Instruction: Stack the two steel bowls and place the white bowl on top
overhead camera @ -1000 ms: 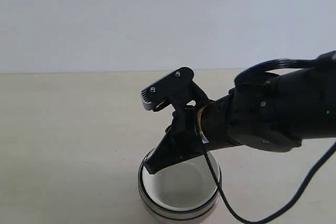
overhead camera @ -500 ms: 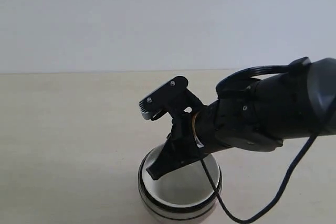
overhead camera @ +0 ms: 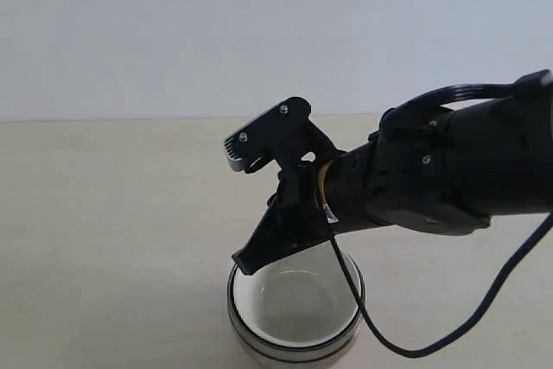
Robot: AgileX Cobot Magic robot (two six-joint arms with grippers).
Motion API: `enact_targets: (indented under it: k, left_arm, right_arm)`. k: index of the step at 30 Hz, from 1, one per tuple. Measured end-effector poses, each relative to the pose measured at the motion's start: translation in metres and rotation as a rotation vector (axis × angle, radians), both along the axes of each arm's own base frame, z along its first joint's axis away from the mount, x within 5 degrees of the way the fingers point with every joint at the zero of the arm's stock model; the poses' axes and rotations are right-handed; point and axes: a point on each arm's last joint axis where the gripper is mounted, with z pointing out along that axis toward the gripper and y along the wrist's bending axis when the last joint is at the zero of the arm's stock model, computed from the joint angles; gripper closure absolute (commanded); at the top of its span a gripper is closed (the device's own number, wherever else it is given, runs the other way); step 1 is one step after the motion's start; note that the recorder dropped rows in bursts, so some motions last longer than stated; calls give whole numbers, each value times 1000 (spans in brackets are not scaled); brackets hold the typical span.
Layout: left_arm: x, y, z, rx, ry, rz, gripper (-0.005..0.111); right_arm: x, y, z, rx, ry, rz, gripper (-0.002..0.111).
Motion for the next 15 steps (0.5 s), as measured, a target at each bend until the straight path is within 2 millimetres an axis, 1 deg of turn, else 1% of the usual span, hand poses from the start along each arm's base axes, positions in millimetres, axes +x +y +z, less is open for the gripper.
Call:
enact_targets:
  k: [9,15]
  left_arm:
    - [0,0,0,0,0,0,103]
    - [0,0,0,0,0,0,103]
  right_arm:
    - [4,2,-25,-85,32,12,108]
    - [4,2,-27,-86,38,10,108]
